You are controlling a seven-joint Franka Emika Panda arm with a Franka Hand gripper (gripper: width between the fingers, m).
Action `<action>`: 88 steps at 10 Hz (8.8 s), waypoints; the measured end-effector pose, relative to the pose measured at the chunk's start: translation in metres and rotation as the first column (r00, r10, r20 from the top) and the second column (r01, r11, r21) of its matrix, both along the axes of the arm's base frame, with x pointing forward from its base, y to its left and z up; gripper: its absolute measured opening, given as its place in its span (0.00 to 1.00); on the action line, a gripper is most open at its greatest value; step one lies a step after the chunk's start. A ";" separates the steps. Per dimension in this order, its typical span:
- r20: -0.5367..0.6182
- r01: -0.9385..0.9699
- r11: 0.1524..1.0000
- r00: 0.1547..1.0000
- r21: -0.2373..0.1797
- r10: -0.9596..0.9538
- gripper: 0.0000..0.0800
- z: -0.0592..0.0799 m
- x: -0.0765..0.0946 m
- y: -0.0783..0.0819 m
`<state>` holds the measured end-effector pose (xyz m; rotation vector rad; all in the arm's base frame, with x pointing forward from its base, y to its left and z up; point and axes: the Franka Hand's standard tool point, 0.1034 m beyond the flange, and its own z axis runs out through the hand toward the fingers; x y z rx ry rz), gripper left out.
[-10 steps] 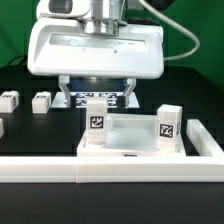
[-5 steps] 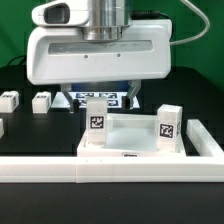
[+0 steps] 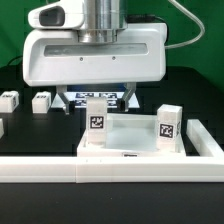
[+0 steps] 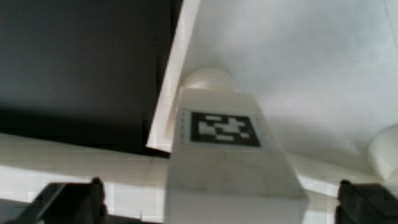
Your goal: Assemble square table
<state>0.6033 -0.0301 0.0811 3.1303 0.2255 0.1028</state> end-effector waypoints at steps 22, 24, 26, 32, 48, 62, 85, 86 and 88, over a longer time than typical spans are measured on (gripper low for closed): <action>-0.042 0.920 0.368 0.376 0.134 -0.926 0.36 -0.003 0.012 0.068; -0.068 0.955 0.260 0.271 0.139 -0.960 0.36 -0.003 0.012 0.074; -0.068 0.948 0.287 0.299 0.140 -0.952 0.36 -0.003 0.012 0.075; 0.006 0.657 0.744 0.749 0.123 -0.662 0.81 -0.003 0.011 0.081; 0.072 -0.018 0.999 0.997 0.026 0.016 0.36 -0.003 0.012 0.081; -0.066 0.922 0.348 0.363 0.171 -0.929 0.36 -0.004 0.010 0.111; 0.075 0.045 0.998 0.996 0.047 -0.049 0.47 -0.003 0.012 0.115; 0.075 0.045 0.998 0.996 0.047 -0.049 0.36 -0.003 0.012 0.115; 0.075 0.046 0.998 0.996 0.047 -0.049 0.36 -0.003 0.012 0.115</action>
Offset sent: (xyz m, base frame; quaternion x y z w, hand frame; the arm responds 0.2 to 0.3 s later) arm 0.0000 0.0000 0.0000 0.0000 0.0000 0.0000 1.0000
